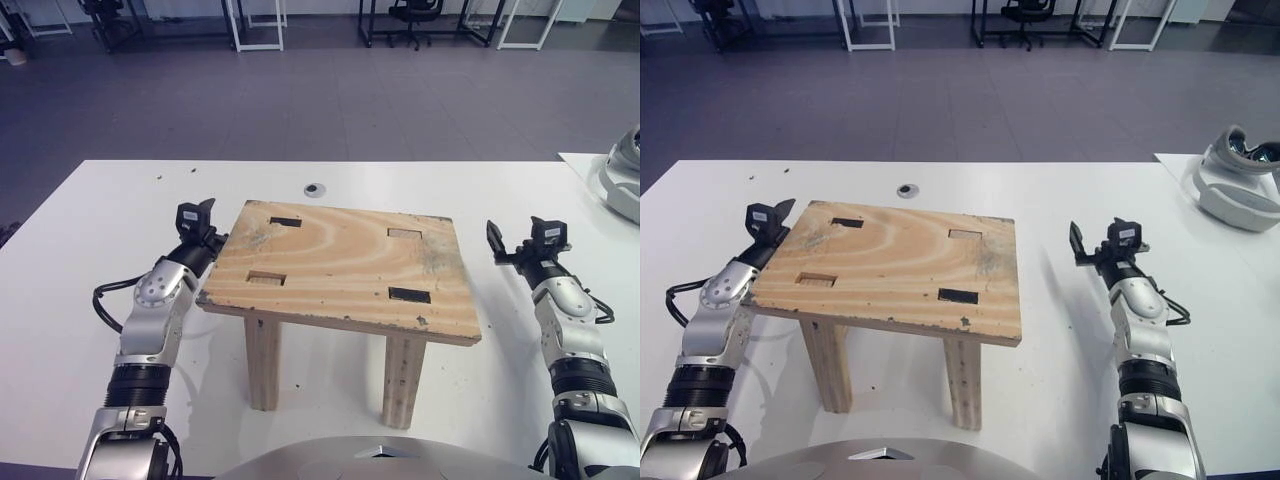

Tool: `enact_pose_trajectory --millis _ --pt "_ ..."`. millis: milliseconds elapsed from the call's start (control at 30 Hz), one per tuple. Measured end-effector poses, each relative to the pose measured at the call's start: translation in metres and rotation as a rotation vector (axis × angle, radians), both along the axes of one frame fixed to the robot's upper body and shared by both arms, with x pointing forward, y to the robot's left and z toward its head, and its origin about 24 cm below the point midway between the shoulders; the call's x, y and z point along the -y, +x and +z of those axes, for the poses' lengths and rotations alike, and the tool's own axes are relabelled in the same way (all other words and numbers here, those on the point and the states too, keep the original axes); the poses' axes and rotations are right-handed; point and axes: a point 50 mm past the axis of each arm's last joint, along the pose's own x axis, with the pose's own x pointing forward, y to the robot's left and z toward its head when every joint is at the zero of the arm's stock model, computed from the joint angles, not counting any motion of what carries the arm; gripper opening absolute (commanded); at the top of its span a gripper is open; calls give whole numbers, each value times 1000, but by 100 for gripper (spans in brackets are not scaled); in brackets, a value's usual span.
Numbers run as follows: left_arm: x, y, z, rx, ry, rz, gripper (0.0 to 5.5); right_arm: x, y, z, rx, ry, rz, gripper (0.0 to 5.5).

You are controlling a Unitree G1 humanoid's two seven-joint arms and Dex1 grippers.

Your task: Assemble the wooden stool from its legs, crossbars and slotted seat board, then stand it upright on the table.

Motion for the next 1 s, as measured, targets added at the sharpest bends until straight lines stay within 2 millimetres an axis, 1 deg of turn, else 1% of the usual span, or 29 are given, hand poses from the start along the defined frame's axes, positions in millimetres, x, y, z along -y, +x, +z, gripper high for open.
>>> enact_pose_trajectory --millis 133,267,333,467,700,1000 --pt "6 -1 1 16 -11 -4 402 3 0 2 -1 -6 9 446" --pt "8 -2 -1 13 -14 2 402 3 9 14 31 -19 21 446" --pt "6 -2 -1 15 -12 10 402 3 11 15 31 -28 23 446" --pt "8 -2 -1 17 -25 12 402 3 10 10 7 -41 24 446" --pt "9 -4 2 25 -30 19 402 4 11 9 -2 -40 26 446" --pt "9 -4 0 16 -34 29 402 4 10 5 -27 -53 30 446"
